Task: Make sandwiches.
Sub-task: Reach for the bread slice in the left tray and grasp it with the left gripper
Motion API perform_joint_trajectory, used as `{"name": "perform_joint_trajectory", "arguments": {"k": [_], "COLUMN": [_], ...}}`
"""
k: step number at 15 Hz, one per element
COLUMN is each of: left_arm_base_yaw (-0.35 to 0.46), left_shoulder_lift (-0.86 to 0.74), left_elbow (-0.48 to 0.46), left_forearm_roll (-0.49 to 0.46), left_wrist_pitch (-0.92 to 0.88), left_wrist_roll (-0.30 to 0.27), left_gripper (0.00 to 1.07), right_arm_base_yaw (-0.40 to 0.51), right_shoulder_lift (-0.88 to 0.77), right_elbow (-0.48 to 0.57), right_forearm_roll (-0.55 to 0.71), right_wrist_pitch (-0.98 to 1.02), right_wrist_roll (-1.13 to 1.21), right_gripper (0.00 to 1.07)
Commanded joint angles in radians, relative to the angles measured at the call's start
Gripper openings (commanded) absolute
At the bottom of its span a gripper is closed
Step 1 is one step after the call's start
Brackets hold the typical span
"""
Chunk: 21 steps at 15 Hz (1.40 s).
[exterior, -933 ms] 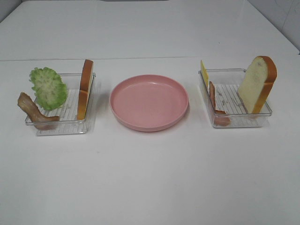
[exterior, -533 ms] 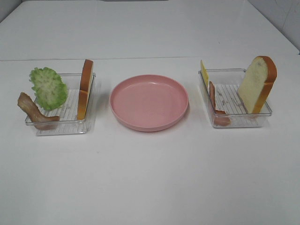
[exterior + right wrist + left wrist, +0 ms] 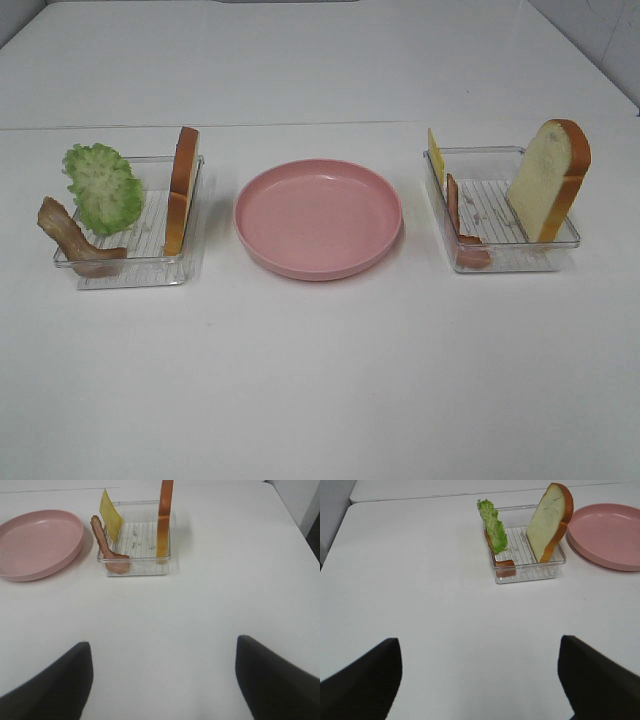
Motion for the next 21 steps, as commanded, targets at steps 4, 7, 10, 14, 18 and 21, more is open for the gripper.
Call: {"name": "perform_joint_trajectory", "arguments": {"k": [4, 7, 10, 14, 18, 21], "left_arm_base_yaw": [0.003, 0.003, 0.003, 0.003, 0.003, 0.003], "left_shoulder_lift": [-0.022, -0.022, 0.004, 0.123, 0.436, 0.652], "left_elbow": [0.002, 0.002, -0.027, -0.081, -0.204, -0.311], "left_forearm_roll": [-0.002, -0.005, -0.014, -0.02, -0.022, -0.054], "left_wrist_pitch": [-0.011, -0.011, -0.045, -0.171, -0.212, -0.197], "left_wrist_roll": [-0.001, -0.001, -0.001, -0.001, -0.001, -0.001], "left_gripper": [0.81, 0.81, 0.81, 0.81, 0.81, 0.81], "right_arm_base_yaw": [-0.006, -0.006, -0.006, -0.006, -0.006, -0.006], "right_shoulder_lift": [-0.017, -0.017, -0.017, -0.017, -0.017, -0.017], "right_elbow": [0.003, 0.003, 0.003, 0.003, 0.003, 0.003], "right_forearm_roll": [0.001, 0.001, 0.001, 0.001, 0.001, 0.001], "right_wrist_pitch": [-0.014, -0.014, -0.014, -0.014, -0.014, -0.014], "right_wrist_roll": [-0.003, -0.003, -0.003, -0.003, -0.003, -0.003], "right_gripper": [0.75, 0.75, 0.75, 0.75, 0.75, 0.75]}}
